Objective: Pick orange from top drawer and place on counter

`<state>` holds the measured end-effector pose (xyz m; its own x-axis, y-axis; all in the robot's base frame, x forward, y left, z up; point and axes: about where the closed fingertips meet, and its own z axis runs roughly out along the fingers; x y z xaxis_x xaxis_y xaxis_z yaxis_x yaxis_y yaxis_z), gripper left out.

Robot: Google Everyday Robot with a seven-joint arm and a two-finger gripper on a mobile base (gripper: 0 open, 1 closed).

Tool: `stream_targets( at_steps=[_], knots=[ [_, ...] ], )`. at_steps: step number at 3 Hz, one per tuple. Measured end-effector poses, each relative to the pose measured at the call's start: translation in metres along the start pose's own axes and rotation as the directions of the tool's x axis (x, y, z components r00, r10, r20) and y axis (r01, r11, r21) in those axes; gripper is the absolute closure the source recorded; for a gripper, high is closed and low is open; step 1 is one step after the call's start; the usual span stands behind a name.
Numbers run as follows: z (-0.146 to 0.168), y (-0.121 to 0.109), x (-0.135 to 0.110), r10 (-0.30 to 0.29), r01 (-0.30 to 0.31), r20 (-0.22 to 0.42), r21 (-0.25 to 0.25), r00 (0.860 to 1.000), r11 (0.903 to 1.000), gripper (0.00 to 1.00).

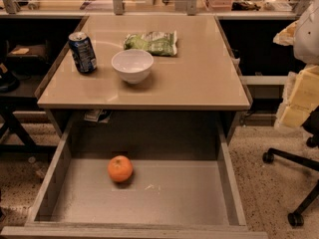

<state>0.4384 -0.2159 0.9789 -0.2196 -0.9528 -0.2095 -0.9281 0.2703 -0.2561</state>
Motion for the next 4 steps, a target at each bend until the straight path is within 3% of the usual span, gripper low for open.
stream_targets(
  at_steps=[1,2,3,4],
  knots=[
    [0.001,0.003,-0.001,0.003,-0.003,0.006,0.002,1.000,1.0000,0.00],
    [0.020,0.026,-0.008,0.030,-0.029,0.034,-0.030,0.999,0.9991,0.00],
    [0.074,0.064,-0.010,0.045,-0.040,0.040,-0.125,0.998,0.9913,0.00],
    [0.074,0.064,-0.010,0.045,-0.040,0.040,-0.125,0.998,0.9913,0.00]
  ],
)
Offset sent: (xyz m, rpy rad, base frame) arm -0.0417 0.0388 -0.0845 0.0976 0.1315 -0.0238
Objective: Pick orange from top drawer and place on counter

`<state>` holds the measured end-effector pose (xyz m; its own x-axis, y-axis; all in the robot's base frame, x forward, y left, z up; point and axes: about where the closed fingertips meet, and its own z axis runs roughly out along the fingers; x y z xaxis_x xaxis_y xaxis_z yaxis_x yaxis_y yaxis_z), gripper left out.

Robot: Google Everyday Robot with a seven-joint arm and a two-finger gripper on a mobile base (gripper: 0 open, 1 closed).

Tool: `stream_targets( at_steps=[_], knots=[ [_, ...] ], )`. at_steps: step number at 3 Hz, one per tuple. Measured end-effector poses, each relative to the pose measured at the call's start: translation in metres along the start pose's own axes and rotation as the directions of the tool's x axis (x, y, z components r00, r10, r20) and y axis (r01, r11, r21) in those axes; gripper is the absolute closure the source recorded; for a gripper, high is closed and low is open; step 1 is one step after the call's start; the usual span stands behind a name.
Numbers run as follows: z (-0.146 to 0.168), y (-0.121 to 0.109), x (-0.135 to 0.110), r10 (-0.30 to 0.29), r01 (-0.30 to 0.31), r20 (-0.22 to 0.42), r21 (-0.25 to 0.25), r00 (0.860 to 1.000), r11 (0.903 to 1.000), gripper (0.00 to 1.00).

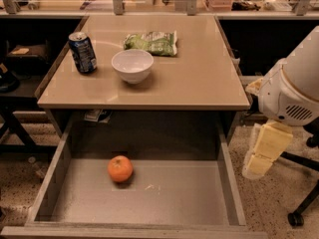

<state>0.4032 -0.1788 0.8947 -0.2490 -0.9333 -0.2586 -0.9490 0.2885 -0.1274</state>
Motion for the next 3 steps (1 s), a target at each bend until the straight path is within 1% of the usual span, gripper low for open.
stream_targets(
  at_steps=[1,2,3],
  knots=[
    [0.024,0.020,-0.001,0.018,-0.016,0.041,-0.043,0.999,0.9990,0.00],
    [0.071,0.049,-0.009,0.060,-0.049,0.101,-0.114,0.993,0.9923,0.00],
    [0.098,0.067,-0.029,0.056,-0.033,0.150,-0.151,0.987,0.9879,0.00]
  ],
)
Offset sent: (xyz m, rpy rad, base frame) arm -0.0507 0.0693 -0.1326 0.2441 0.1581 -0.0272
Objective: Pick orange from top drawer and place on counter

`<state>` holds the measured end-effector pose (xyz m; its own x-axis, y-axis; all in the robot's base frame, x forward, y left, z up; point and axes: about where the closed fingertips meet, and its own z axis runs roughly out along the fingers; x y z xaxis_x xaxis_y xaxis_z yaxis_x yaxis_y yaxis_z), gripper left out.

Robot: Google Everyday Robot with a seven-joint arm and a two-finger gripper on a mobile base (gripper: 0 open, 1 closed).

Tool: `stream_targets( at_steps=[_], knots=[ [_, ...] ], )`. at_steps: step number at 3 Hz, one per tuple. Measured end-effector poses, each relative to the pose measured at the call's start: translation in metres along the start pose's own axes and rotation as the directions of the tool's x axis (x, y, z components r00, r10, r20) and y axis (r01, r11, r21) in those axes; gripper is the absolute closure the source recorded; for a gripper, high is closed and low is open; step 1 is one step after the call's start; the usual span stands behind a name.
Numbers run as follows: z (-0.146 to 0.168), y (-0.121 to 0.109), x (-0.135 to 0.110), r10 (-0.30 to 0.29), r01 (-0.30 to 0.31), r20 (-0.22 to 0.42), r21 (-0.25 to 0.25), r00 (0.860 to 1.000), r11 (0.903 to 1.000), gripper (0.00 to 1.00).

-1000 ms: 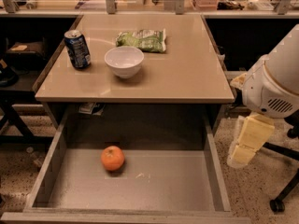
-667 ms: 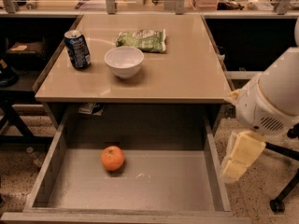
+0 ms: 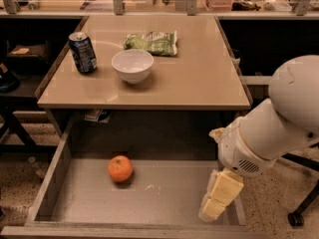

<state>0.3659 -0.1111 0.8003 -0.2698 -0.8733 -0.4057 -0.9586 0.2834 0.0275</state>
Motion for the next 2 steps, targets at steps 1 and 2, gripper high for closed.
stream_targets(
  at_steps=[1,2],
  knots=[
    [0.002,0.001,-0.001,0.000,0.000,0.003,-0.001,1.000,1.0000,0.00],
    [0.025,0.006,-0.003,0.010,-0.010,0.040,-0.008,0.999,0.9999,0.00]
  ],
)
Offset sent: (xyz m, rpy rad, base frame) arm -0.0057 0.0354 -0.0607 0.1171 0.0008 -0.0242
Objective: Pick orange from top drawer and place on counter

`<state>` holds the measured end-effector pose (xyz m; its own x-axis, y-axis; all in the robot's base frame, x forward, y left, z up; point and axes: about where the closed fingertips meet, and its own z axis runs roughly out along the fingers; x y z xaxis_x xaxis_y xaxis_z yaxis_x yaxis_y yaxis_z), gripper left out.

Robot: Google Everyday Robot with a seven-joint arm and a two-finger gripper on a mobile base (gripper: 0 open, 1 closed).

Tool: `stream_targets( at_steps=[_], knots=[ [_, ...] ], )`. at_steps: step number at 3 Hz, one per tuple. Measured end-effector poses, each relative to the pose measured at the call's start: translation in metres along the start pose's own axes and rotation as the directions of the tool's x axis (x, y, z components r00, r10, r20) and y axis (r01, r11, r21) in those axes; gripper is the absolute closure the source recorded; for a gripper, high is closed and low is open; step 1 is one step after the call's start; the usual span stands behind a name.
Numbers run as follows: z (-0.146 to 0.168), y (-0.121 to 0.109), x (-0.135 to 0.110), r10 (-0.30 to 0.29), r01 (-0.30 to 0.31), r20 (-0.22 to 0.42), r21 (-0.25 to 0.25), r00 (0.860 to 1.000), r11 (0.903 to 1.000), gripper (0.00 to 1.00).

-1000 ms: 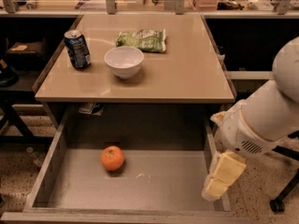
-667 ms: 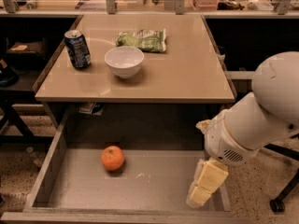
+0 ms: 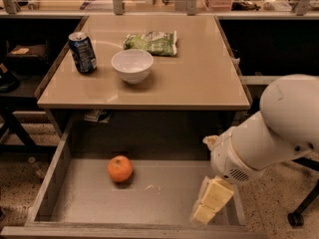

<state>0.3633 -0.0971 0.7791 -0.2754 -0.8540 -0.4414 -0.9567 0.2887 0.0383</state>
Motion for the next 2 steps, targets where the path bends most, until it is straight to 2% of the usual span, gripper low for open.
stream_targets(
  at_steps=[1,2],
  knots=[
    [0.035,-0.001,-0.006,0.032,-0.032,0.061,0.003,0.998,0.9995,0.00],
    [0.070,-0.008,-0.024,0.068,-0.069,0.131,0.006,0.989,0.9976,0.00]
  ],
)
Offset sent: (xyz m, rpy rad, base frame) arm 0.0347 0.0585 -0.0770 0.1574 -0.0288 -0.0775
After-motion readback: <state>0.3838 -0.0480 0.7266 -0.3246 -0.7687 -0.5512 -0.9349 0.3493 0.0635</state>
